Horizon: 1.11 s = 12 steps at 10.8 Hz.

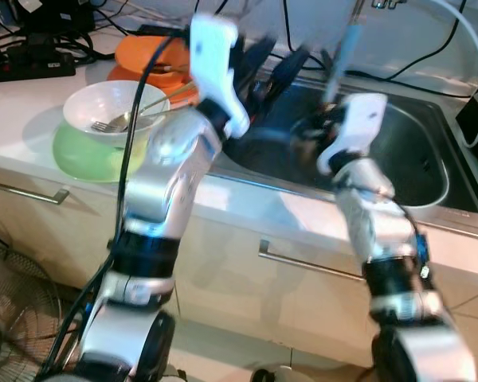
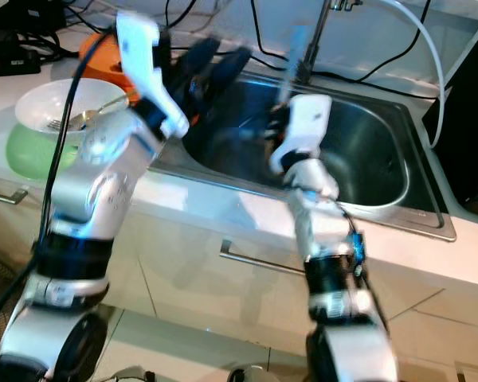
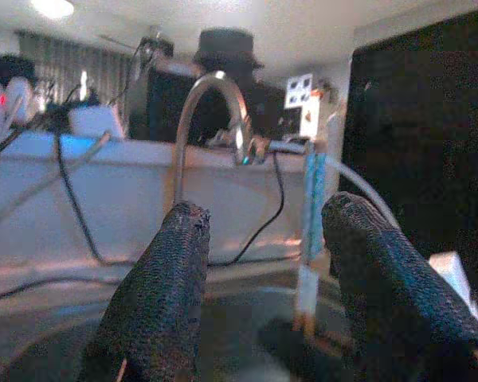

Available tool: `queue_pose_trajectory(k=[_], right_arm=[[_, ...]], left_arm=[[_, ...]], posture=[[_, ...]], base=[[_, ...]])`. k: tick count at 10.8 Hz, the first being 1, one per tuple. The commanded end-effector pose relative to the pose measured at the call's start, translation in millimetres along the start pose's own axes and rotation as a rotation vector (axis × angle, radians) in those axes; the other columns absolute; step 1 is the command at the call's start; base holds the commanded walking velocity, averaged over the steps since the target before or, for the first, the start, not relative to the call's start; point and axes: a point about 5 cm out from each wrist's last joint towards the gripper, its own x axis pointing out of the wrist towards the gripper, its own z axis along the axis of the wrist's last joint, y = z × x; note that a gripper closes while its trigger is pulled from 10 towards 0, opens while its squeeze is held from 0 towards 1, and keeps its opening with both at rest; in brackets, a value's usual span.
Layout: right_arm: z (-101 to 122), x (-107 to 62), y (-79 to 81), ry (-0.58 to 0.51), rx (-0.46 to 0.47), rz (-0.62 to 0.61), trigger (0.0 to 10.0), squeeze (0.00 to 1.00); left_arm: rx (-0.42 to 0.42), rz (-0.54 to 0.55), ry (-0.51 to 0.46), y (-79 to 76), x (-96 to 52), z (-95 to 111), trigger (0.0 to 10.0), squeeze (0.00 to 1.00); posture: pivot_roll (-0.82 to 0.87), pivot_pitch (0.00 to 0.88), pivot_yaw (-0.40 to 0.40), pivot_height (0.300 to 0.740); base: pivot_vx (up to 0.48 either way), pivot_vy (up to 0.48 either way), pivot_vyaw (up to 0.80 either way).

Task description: Kitchen organization

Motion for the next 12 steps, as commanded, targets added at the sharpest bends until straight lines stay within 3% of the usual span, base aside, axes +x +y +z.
queue_pose_trajectory(k=[1,5,7,10,12], right_arm=[[-2.0,4.8,-9.8,0.013,-0.007,-0.048,10.0,0.00],[-27.3,19.8,-9.0,0.111,-0.041,-0.070,10.0,0.00],[-36.0,18.7,-15.0,0.147,-0.061,-0.093,10.0,0.00],[-55.0,12.0,-20.1,0.229,-0.104,-0.105,10.0,0.00],[-55.6,12.2,-20.7,0.235,-0.111,-0.103,10.0,0.00]], left_arm=[[0.022,0.003,0.036,-1.3,-5.3,-8.6,10.0,0.00],[0.075,0.155,0.222,13.1,-44.5,-71.6,10.0,0.00],[0.087,0.175,0.264,13.7,-57.0,-84.2,10.0,0.00],[0.072,0.153,0.327,-0.1,-78.3,-99.8,10.0,0.00],[0.074,0.149,0.339,-2.4,-83.3,-102.4,10.0,0.00]], posture=[[-0.02,0.055,-0.096,0.719],[0.00,0.058,-0.115,0.719],[0.00,0.057,-0.120,0.719],[0.03,0.058,-0.149,0.719],[0.04,0.059,-0.152,0.719]], base=[[0.000,0.000,0.00],[0.000,0.000,0.00],[0.000,0.000,0.00],[0.000,0.000,0.00],[0.000,0.000,0.00]])
